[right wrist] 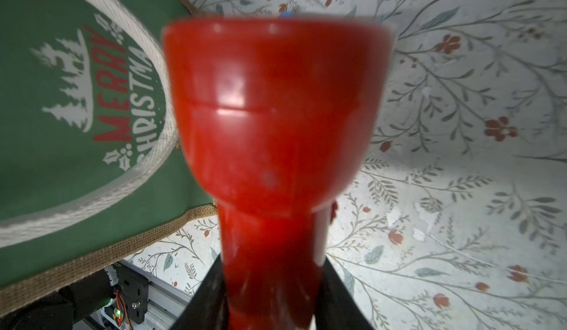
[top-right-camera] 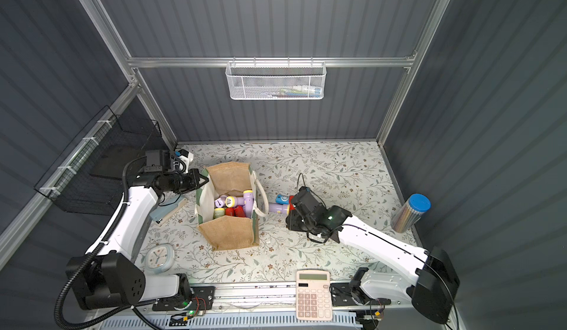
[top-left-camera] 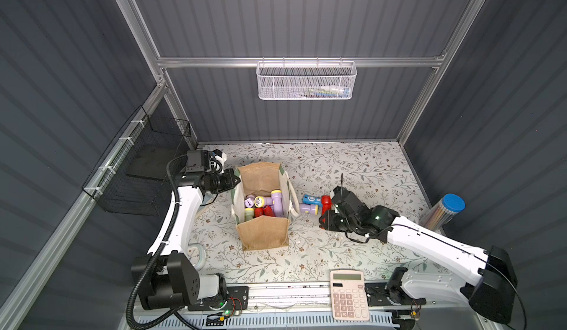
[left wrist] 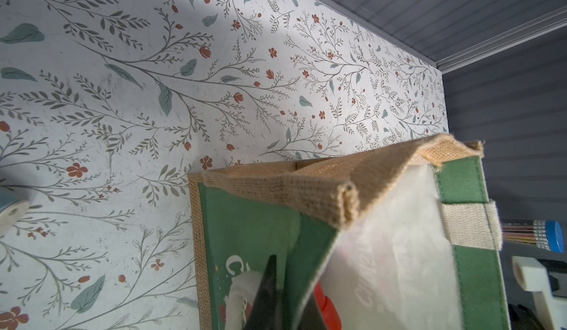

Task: Put the flashlights into the tote bags
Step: Pick up the flashlight from the center of the board, then place the flashlight in the canvas bag.

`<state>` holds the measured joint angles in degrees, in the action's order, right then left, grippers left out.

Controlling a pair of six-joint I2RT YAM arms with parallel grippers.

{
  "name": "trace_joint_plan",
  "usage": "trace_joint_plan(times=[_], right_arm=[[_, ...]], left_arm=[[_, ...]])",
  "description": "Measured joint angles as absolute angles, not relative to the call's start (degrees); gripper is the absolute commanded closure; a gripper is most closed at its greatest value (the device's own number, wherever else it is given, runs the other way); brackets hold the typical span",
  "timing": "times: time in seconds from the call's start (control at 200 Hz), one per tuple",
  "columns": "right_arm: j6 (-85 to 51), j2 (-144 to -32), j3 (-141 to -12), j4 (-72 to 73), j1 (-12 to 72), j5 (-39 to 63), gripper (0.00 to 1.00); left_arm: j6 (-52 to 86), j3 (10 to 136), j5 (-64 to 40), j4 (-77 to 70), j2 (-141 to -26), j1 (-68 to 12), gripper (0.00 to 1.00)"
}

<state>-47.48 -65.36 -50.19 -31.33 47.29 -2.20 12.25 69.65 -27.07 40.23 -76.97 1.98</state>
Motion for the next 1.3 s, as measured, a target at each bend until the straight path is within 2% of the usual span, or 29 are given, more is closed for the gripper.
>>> trace_joint_plan(times=[0.2, 0.49, 0.925, 1.11, 1.3], right_arm=[[-47.90, -59.92, -52.40, -34.85, 42.72, -3.01, 0.74], [-44.47, -62.76, -66.61, -34.92, 42.24, -2.66, 0.73], [-42.15, -81.71, -82.67, -27.00, 42.72, 8.05, 0.74], [-39.72, -90.96, -95.57, -28.56, 46.35, 9.91, 0.74], [-39.31, -97.54, -102.89, -28.49, 50.19, 12.99, 0.74]], left_arm=[[12.25, 69.65, -27.09, 40.25, -76.93, 1.98, 1.00], [12.23, 69.65, -27.09, 40.47, -76.71, 1.98, 1.00], [12.23, 69.65, -28.58, 40.66, -76.71, 1.98, 1.00], [12.25, 69.65, -28.80, 40.71, -76.71, 1.98, 1.00], [12.25, 69.65, -29.26, 40.71, -76.71, 1.98, 1.00]])
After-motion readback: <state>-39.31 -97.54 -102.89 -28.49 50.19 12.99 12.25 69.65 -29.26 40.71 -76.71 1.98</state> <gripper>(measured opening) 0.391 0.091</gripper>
